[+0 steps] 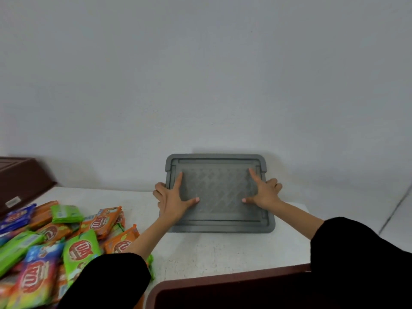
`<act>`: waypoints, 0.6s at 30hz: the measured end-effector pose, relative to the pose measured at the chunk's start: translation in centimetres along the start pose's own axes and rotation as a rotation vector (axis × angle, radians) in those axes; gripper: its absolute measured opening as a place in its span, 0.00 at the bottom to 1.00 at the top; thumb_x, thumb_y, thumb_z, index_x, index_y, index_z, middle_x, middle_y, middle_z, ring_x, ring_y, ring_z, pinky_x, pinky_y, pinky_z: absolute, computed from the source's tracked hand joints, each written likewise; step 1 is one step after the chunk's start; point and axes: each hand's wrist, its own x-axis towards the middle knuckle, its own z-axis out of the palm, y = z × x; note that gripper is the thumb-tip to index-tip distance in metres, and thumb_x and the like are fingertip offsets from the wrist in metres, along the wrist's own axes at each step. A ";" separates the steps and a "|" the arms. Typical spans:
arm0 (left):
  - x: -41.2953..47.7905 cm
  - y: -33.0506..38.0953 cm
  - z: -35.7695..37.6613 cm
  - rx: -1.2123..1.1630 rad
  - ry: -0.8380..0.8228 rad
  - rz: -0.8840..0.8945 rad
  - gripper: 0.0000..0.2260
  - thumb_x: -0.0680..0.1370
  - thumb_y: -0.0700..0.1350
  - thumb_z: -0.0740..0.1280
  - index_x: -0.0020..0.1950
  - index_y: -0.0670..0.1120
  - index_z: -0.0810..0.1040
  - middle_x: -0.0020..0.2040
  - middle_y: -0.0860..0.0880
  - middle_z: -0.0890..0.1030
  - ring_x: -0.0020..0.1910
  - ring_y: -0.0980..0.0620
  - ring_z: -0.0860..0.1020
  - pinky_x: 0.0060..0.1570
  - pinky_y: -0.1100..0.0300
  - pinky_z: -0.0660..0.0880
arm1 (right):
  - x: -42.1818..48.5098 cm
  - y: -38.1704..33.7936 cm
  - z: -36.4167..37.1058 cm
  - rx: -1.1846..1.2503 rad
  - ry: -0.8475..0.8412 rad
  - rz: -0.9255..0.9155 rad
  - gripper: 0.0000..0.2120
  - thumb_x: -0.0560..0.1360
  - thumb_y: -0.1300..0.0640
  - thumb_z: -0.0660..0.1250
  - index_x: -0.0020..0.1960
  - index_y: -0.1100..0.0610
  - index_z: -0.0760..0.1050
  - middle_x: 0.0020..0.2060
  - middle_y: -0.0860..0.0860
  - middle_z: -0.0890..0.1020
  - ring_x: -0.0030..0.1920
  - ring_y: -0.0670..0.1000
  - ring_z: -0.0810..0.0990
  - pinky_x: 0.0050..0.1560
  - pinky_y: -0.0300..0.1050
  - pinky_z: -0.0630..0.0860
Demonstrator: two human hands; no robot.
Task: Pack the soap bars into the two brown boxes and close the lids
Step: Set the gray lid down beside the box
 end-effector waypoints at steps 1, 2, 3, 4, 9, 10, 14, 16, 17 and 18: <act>0.3 0.5 0.1 -0.008 0.037 0.042 0.43 0.68 0.58 0.73 0.75 0.60 0.50 0.64 0.40 0.55 0.64 0.39 0.57 0.61 0.48 0.67 | -0.1 0.1 -0.6 -0.008 0.083 -0.058 0.47 0.70 0.49 0.73 0.75 0.41 0.43 0.65 0.64 0.57 0.66 0.63 0.56 0.65 0.52 0.62; 0.6 1.1 0.3 -0.016 0.069 0.078 0.44 0.68 0.57 0.73 0.75 0.59 0.50 0.65 0.39 0.54 0.65 0.39 0.56 0.61 0.48 0.67 | 0.0 0.2 -0.8 -0.004 0.161 -0.103 0.47 0.70 0.50 0.73 0.75 0.42 0.43 0.63 0.63 0.58 0.64 0.62 0.58 0.63 0.51 0.64; 1.1 1.6 0.6 -0.027 0.091 0.105 0.44 0.68 0.56 0.74 0.75 0.59 0.49 0.67 0.39 0.53 0.66 0.40 0.55 0.62 0.48 0.67 | 0.1 0.4 -1.0 -0.002 0.222 -0.137 0.47 0.70 0.51 0.73 0.75 0.43 0.42 0.61 0.62 0.59 0.62 0.61 0.58 0.62 0.49 0.64; 1.5 2.1 0.9 -0.038 0.105 0.124 0.45 0.67 0.55 0.74 0.75 0.59 0.49 0.68 0.39 0.52 0.67 0.39 0.55 0.62 0.48 0.67 | 0.2 0.6 -1.1 -0.004 0.273 -0.155 0.48 0.70 0.52 0.73 0.75 0.43 0.42 0.61 0.62 0.60 0.61 0.60 0.59 0.61 0.48 0.64; 3.4 3.5 3.3 -0.007 0.120 0.170 0.49 0.66 0.54 0.76 0.76 0.59 0.46 0.73 0.40 0.46 0.71 0.39 0.51 0.66 0.44 0.65 | 1.7 2.4 -0.5 -0.030 0.415 -0.161 0.47 0.70 0.52 0.72 0.76 0.46 0.42 0.61 0.63 0.60 0.60 0.60 0.60 0.61 0.47 0.63; 3.7 3.6 3.9 -0.005 0.118 0.174 0.49 0.66 0.54 0.76 0.76 0.59 0.46 0.74 0.40 0.44 0.71 0.39 0.51 0.66 0.44 0.64 | 2.1 2.9 -0.3 -0.037 0.424 -0.158 0.47 0.70 0.51 0.72 0.76 0.47 0.42 0.61 0.63 0.60 0.60 0.60 0.60 0.62 0.47 0.63; 4.1 3.6 6.1 -0.023 0.082 0.181 0.49 0.66 0.53 0.76 0.76 0.58 0.45 0.74 0.39 0.43 0.72 0.38 0.50 0.67 0.44 0.63 | 3.1 4.4 0.1 -0.037 0.436 -0.128 0.47 0.70 0.52 0.73 0.75 0.46 0.42 0.61 0.62 0.60 0.60 0.59 0.61 0.63 0.47 0.63; 4.2 3.6 6.9 -0.031 0.059 0.182 0.49 0.67 0.53 0.76 0.76 0.58 0.45 0.74 0.39 0.44 0.71 0.38 0.50 0.67 0.44 0.63 | 3.4 4.9 0.4 -0.045 0.436 -0.105 0.47 0.70 0.52 0.73 0.75 0.45 0.42 0.61 0.62 0.60 0.60 0.59 0.61 0.63 0.46 0.64; 4.3 3.6 7.2 -0.034 0.048 0.180 0.49 0.67 0.52 0.76 0.76 0.58 0.45 0.74 0.39 0.44 0.71 0.38 0.50 0.67 0.44 0.63 | 3.5 5.0 0.5 -0.052 0.437 -0.097 0.47 0.70 0.52 0.72 0.75 0.45 0.42 0.61 0.62 0.60 0.60 0.59 0.61 0.63 0.46 0.65; 4.5 3.5 7.4 -0.037 0.040 0.177 0.49 0.67 0.52 0.76 0.76 0.57 0.45 0.74 0.39 0.45 0.71 0.38 0.50 0.67 0.43 0.63 | 3.6 5.2 0.7 -0.057 0.437 -0.091 0.47 0.70 0.53 0.72 0.75 0.45 0.41 0.62 0.62 0.60 0.61 0.59 0.60 0.63 0.47 0.65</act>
